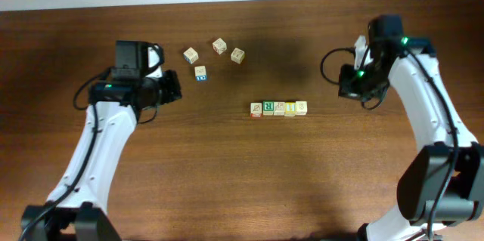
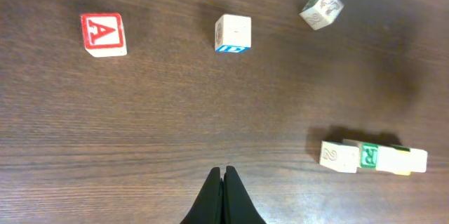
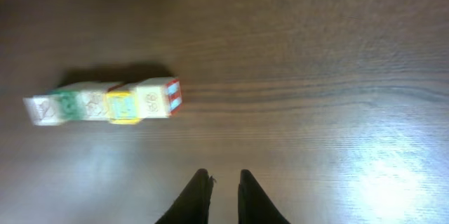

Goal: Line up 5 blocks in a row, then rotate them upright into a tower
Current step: 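Move the right gripper to the right end of the block row, then push the block row leftward with the right gripper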

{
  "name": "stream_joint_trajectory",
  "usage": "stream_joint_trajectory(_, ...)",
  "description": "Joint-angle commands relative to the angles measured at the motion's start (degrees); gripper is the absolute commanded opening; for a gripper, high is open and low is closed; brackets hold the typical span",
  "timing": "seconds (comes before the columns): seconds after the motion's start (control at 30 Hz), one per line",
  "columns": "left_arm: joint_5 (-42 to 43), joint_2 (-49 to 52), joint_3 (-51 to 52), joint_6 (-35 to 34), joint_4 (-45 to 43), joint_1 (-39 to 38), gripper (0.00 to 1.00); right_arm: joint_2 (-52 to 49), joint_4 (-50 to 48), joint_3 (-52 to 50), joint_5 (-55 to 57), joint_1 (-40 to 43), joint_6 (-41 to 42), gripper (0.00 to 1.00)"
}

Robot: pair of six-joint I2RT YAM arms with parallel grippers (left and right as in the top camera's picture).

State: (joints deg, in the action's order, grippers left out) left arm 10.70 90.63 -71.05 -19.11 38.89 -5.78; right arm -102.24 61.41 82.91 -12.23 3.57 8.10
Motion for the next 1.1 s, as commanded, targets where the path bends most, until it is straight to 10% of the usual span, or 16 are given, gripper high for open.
stream_joint_trajectory(0.0,-4.1,3.4,-0.7,-3.7,-0.7,-2.4,0.0,0.4,-6.3,-8.0,-1.6,-0.2,3.8,0.08)
stream_joint_trajectory(1.07,-4.5,6.2,-0.7,-6.4,-3.7,-3.2,0.0,-12.7,-29.6,-13.6,-15.7,-8.9,6.2,0.04)
